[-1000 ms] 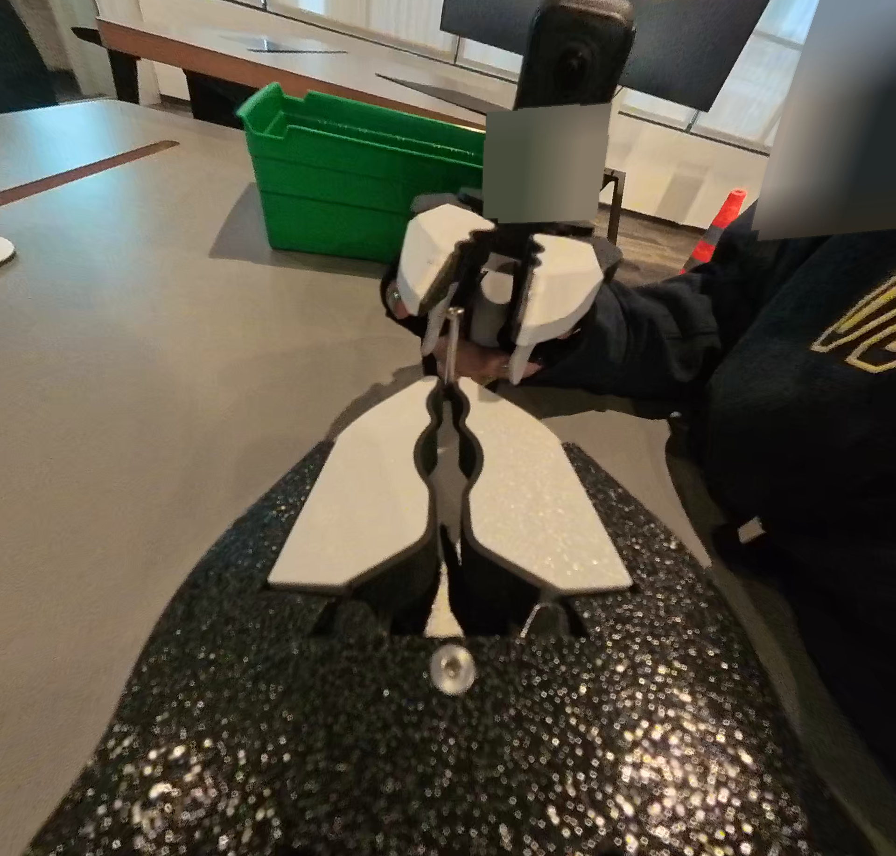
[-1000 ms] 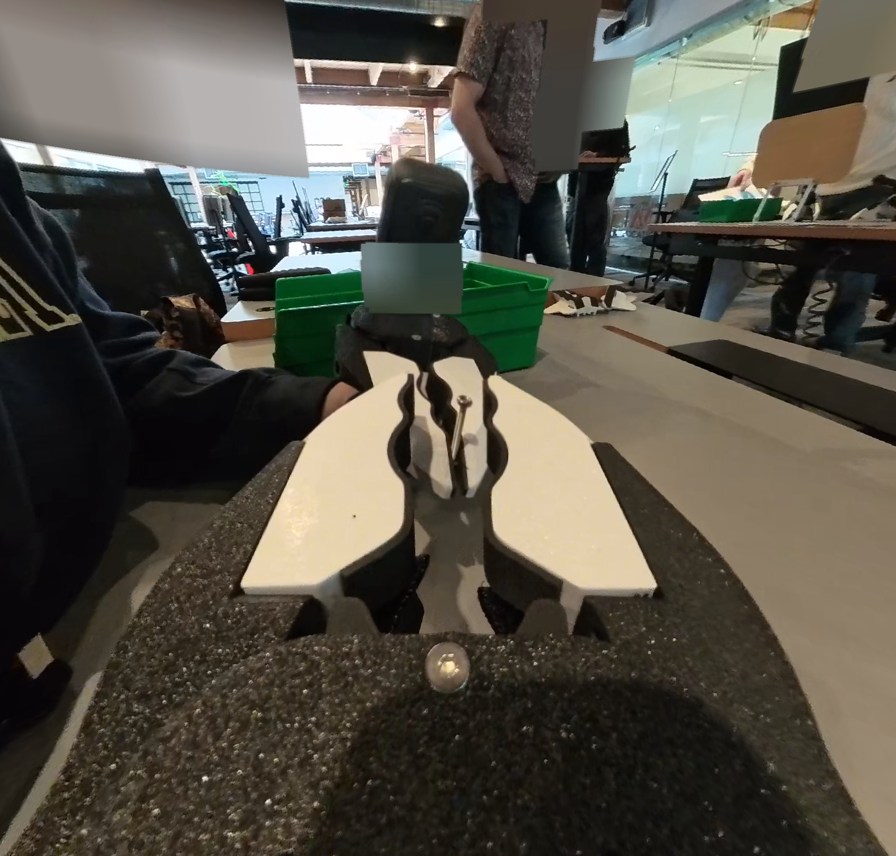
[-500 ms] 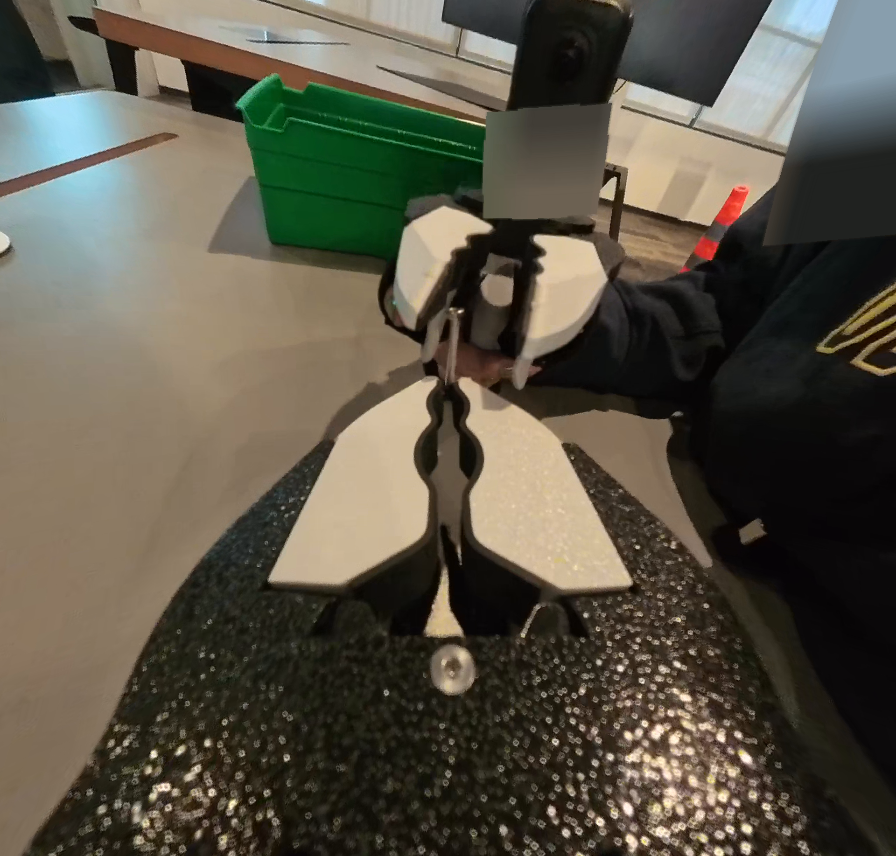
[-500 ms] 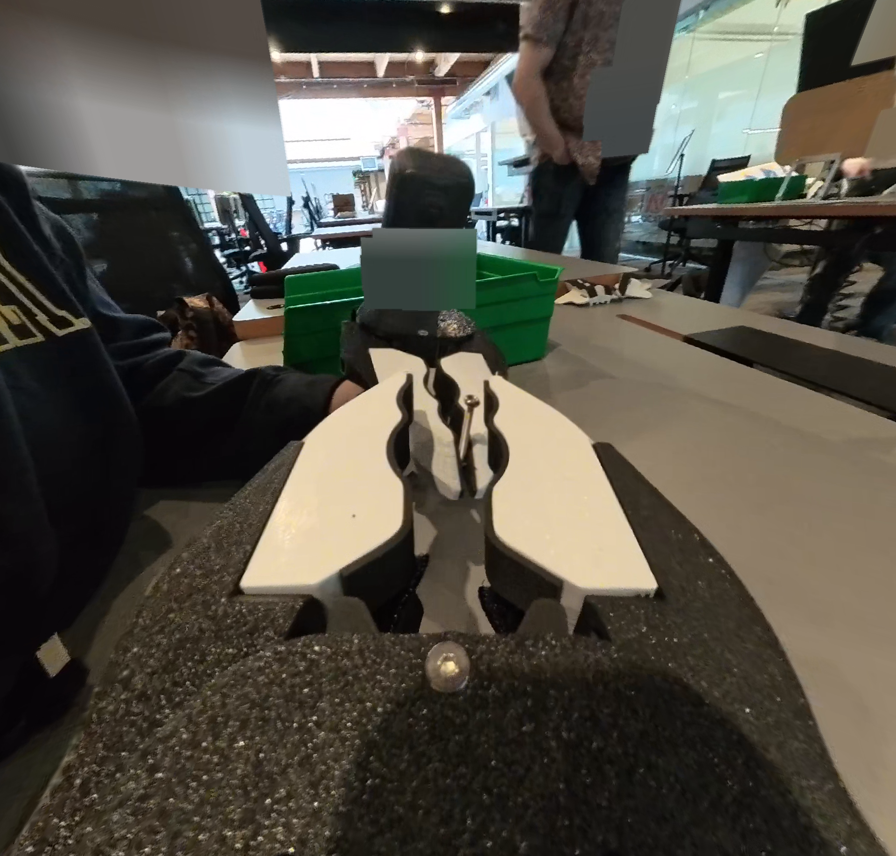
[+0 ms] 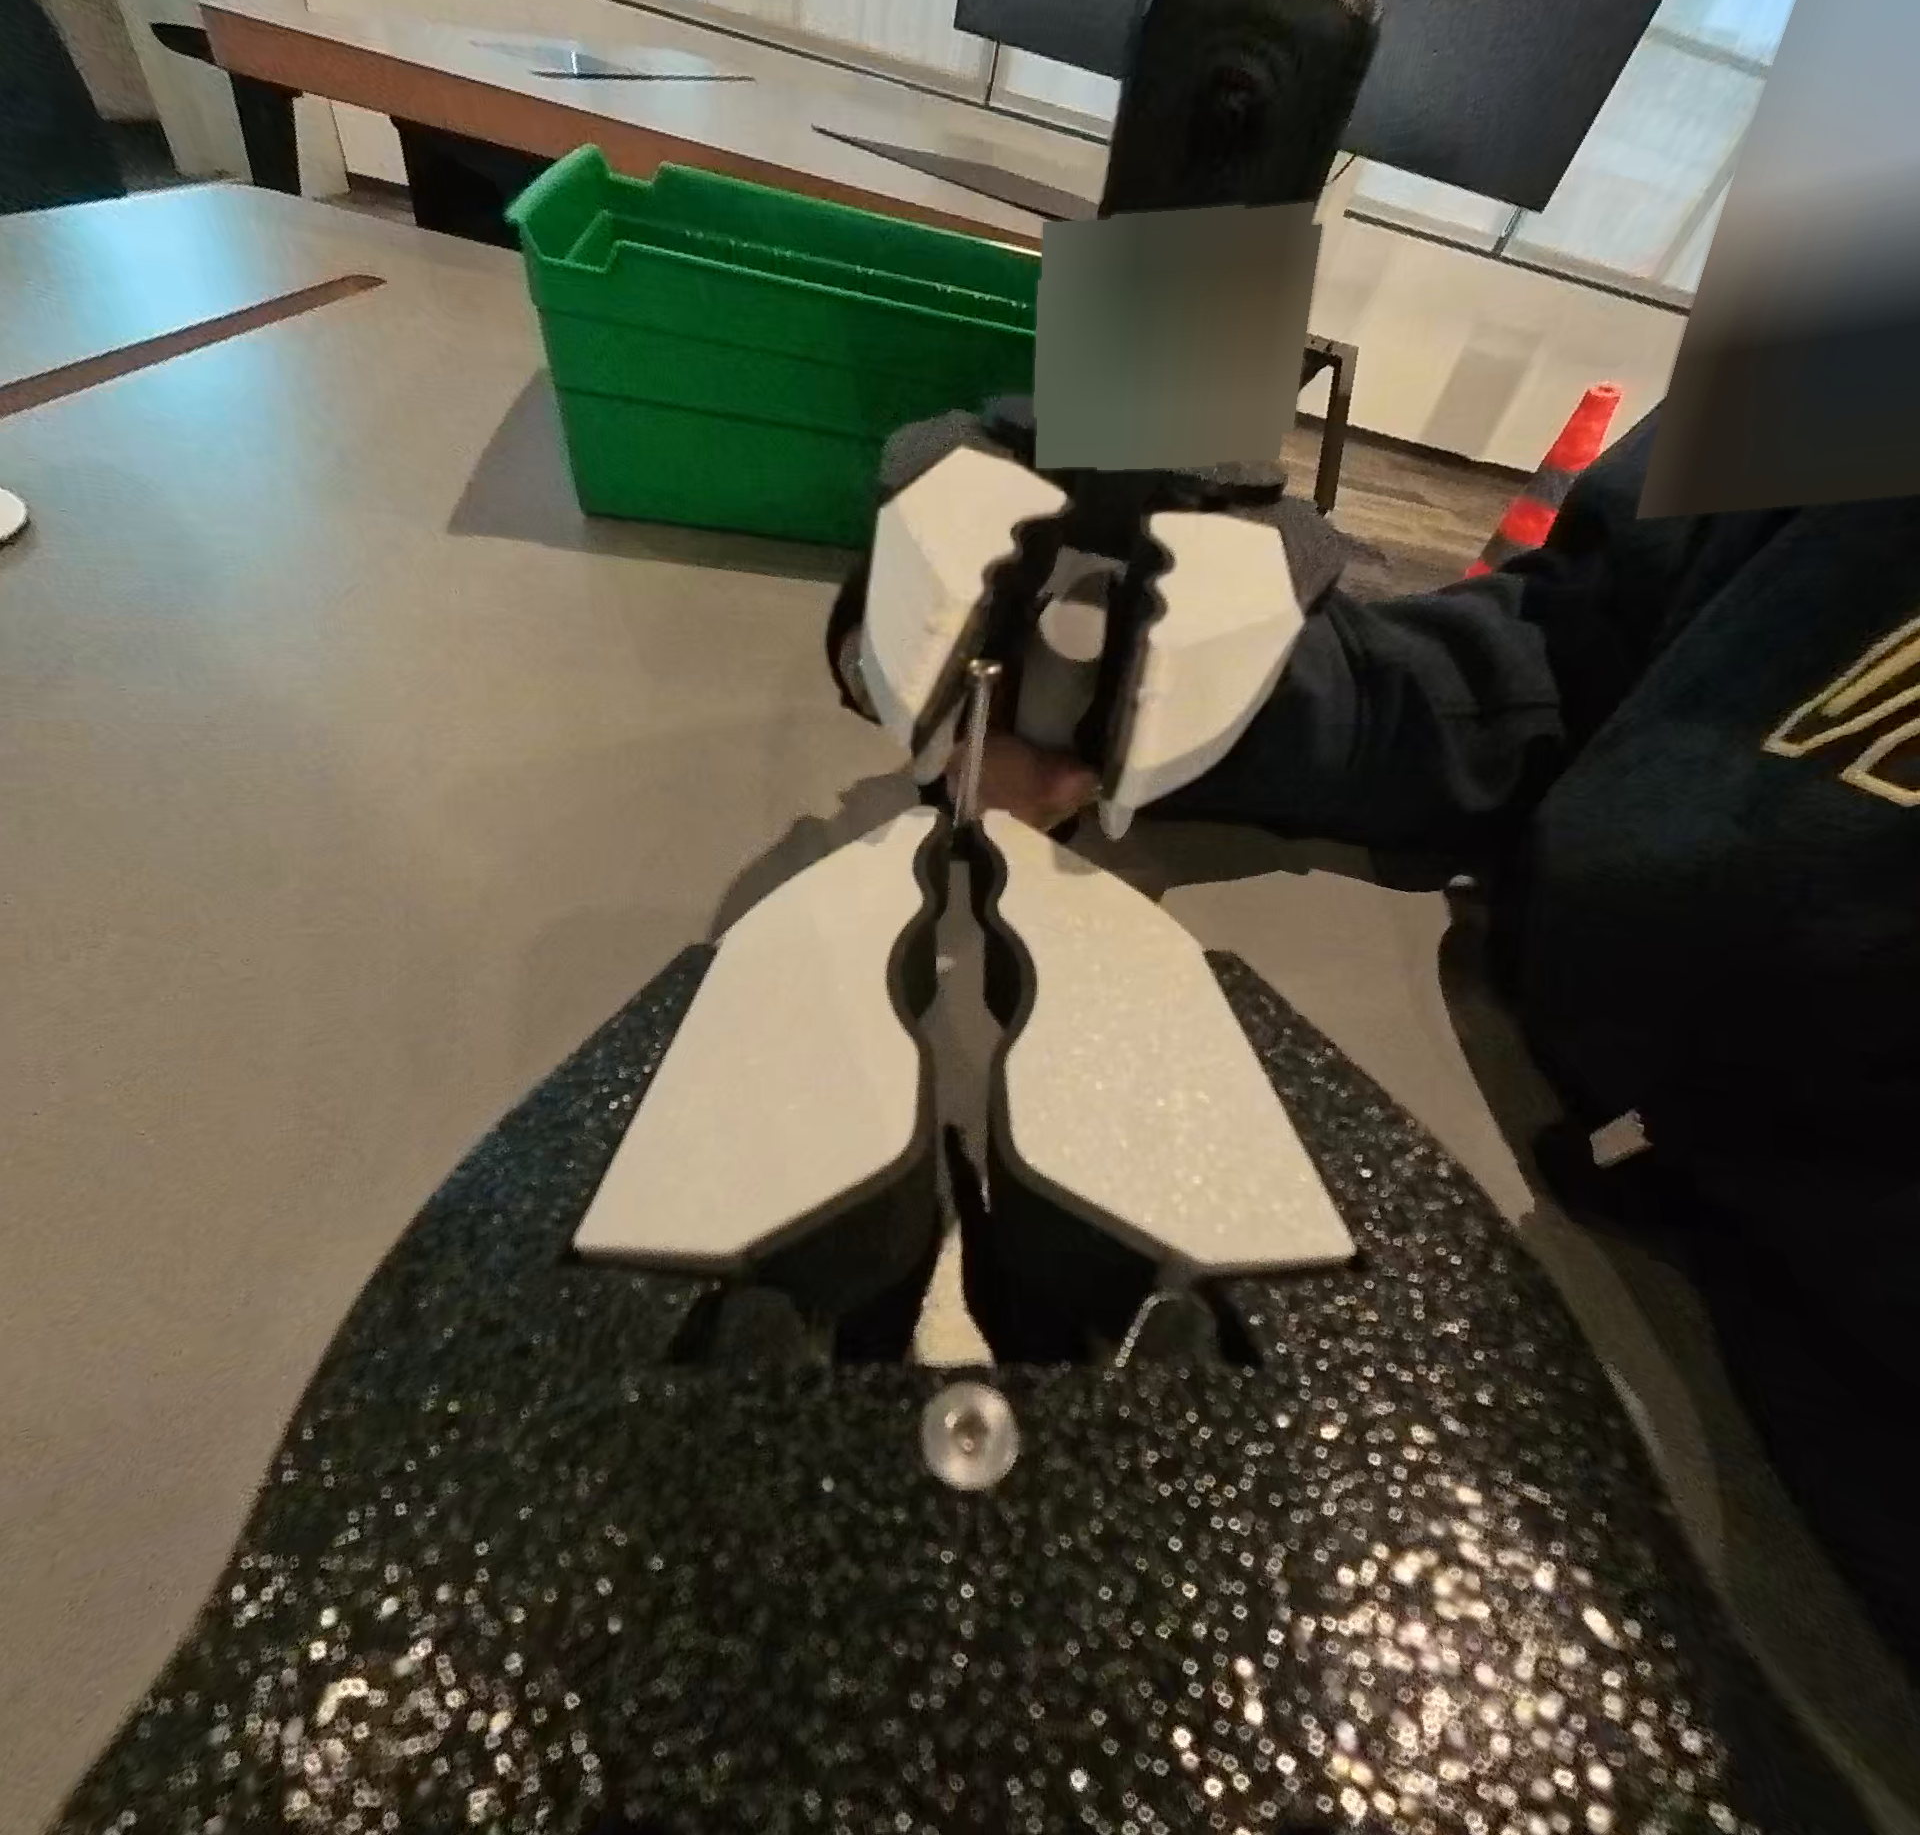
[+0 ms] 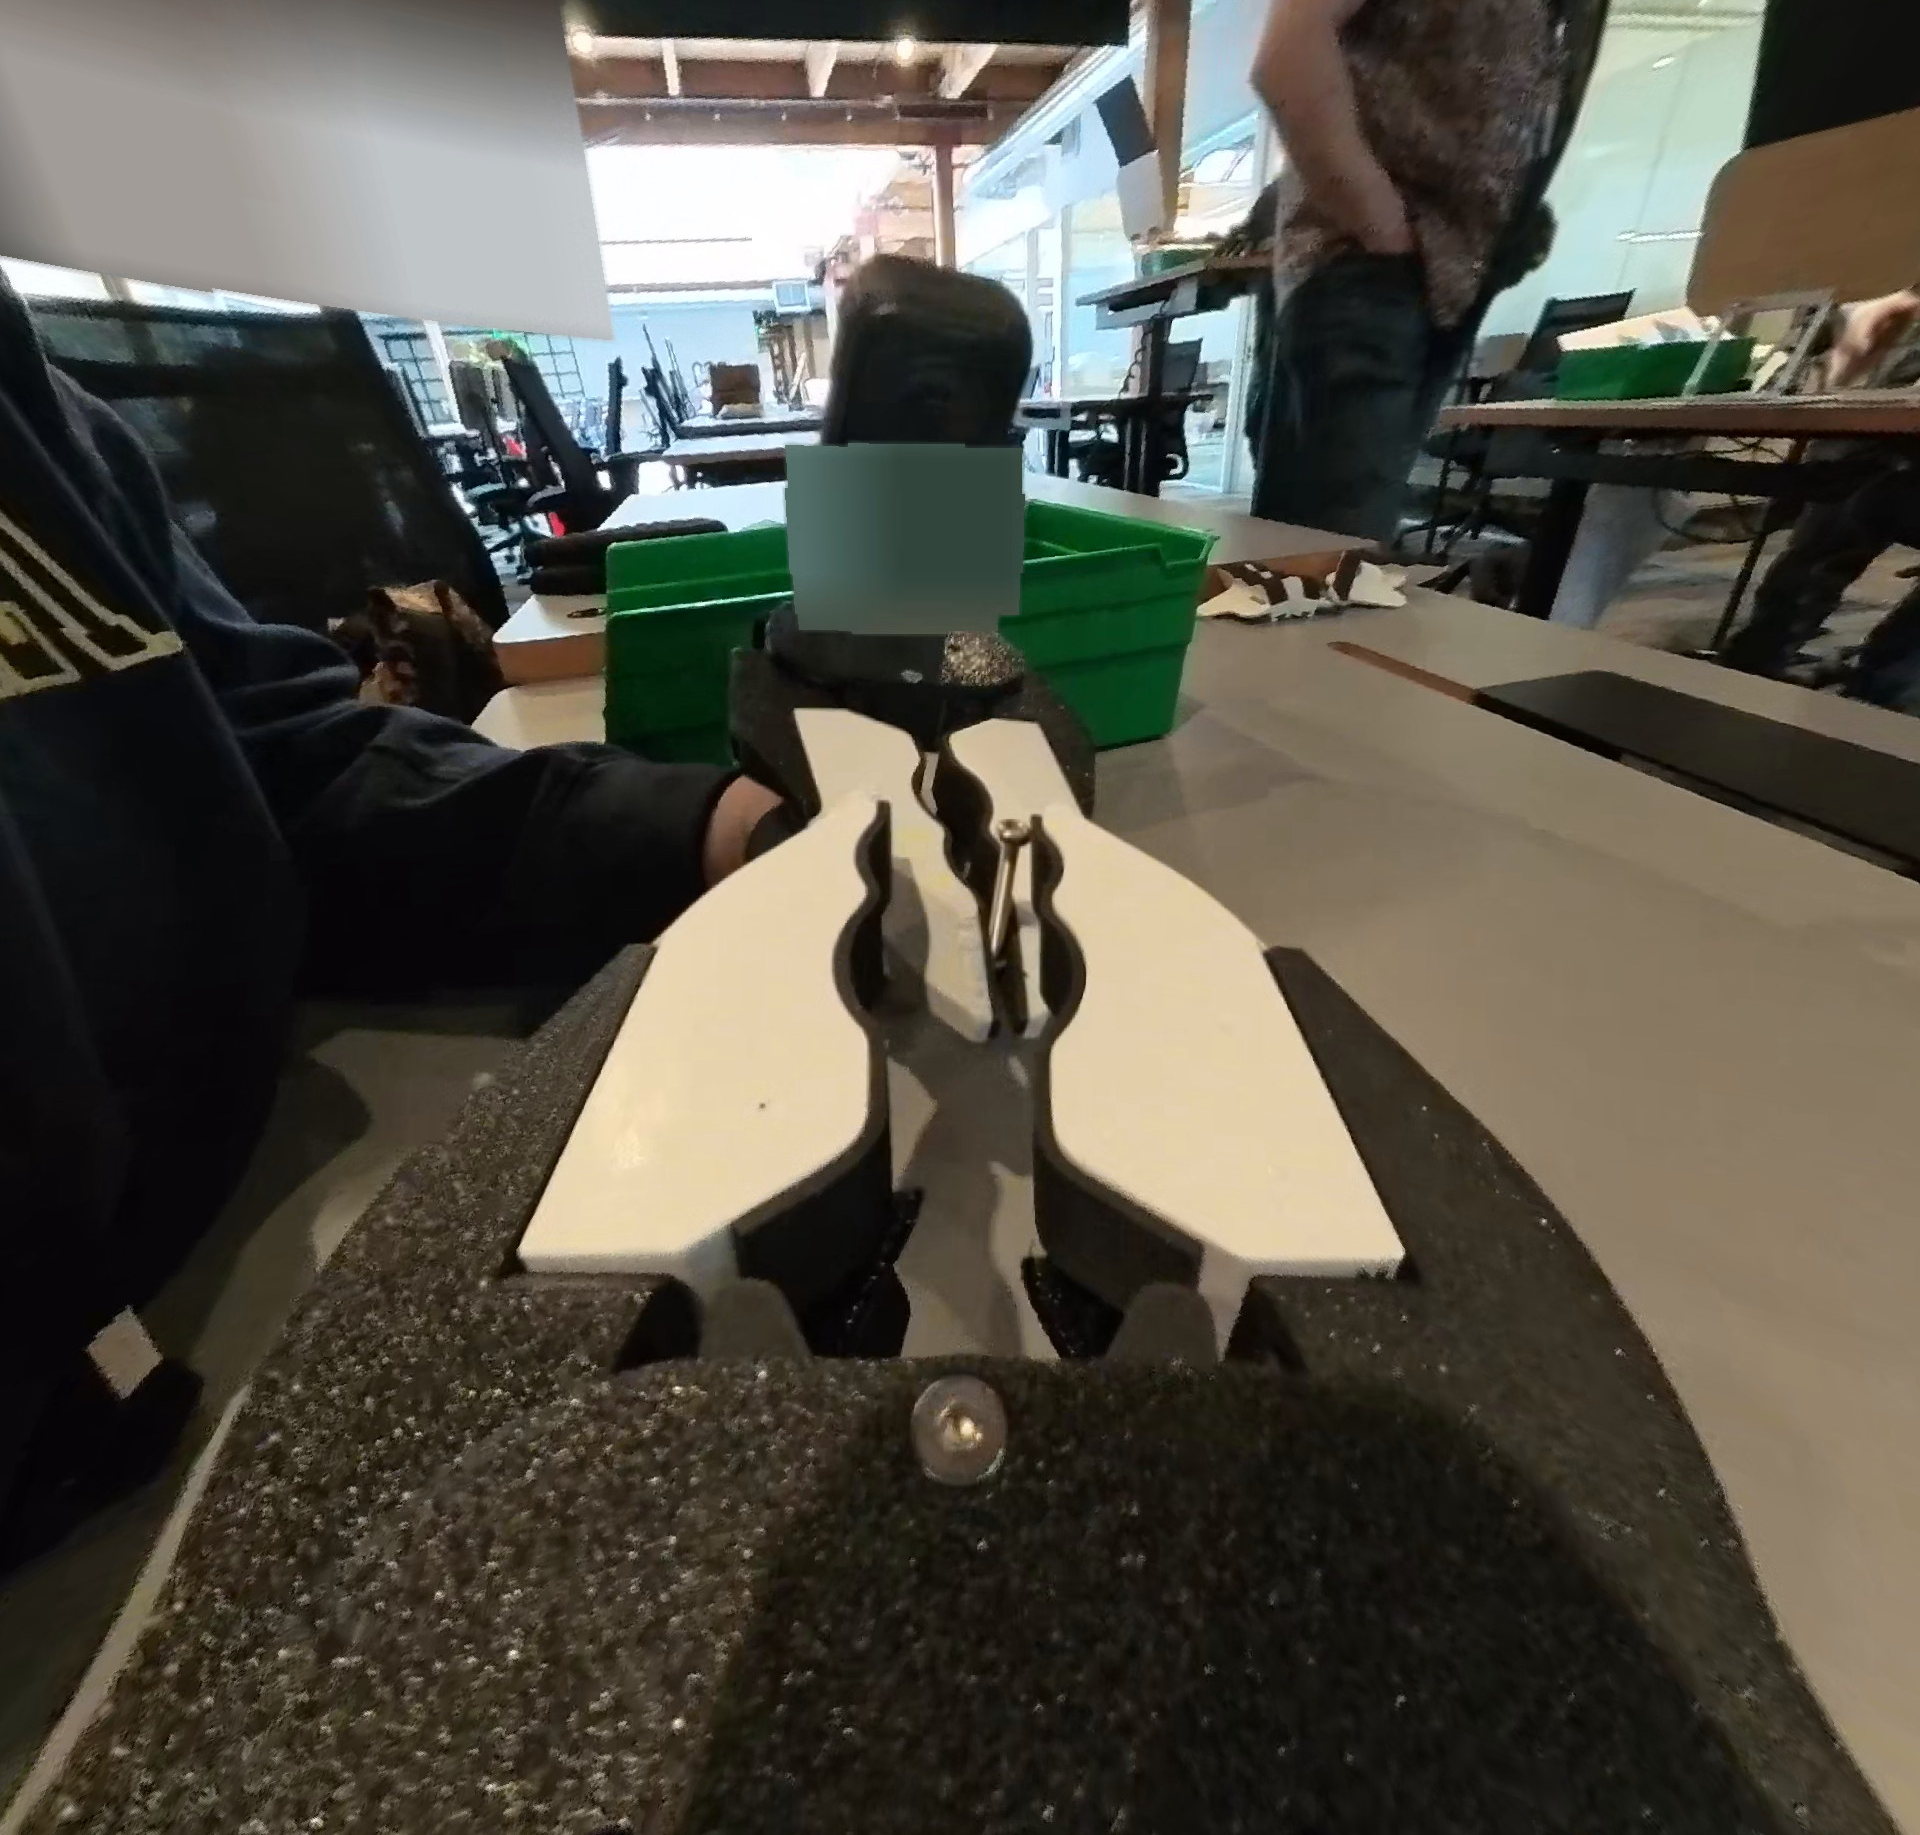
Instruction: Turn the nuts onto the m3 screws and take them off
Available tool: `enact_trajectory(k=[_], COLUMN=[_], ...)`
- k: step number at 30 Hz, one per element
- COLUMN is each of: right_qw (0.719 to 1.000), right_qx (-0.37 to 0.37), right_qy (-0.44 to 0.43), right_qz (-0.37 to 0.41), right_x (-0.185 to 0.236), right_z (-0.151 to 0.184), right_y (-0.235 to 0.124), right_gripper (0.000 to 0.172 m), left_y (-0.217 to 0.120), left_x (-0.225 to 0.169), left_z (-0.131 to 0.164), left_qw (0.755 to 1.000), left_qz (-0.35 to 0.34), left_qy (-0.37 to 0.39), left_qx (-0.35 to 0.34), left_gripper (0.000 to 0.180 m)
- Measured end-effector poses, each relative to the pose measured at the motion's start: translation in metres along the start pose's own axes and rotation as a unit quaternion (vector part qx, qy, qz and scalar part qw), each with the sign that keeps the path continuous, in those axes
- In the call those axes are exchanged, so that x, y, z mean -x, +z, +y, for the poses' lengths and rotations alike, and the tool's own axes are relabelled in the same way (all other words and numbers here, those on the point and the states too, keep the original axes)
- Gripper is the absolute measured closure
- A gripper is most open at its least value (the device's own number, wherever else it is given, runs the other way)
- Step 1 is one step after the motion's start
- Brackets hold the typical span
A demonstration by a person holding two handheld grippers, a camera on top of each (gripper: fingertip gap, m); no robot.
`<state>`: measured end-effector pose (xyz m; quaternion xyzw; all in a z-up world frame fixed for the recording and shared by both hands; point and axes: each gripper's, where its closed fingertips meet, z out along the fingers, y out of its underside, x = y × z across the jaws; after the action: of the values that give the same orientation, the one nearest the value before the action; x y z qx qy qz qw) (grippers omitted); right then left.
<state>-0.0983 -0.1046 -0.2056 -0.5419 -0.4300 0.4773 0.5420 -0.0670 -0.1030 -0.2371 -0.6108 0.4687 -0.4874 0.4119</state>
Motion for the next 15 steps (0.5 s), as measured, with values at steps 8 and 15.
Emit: enact_trajectory(k=[8,15], right_qw=[1.000,1.000], right_qx=[-0.014,-0.005], right_qy=[0.011,0.010], right_qz=[0.011,-0.009], right_x=[-0.0074,-0.0010], right_z=[-0.0043,-0.0014], right_y=[-0.0092,-0.0057], right_gripper=[0.151,0.154], left_y=[-0.0011,0.0010], left_x=[-0.0005,-0.0015], left_z=[-0.0009,0.0016], left_qw=[1.000,1.000], left_qz=[0.006,0.004], left_qy=[-0.006,0.002], left_qx=[-0.004,0.007], left_gripper=[0.178,0.178])
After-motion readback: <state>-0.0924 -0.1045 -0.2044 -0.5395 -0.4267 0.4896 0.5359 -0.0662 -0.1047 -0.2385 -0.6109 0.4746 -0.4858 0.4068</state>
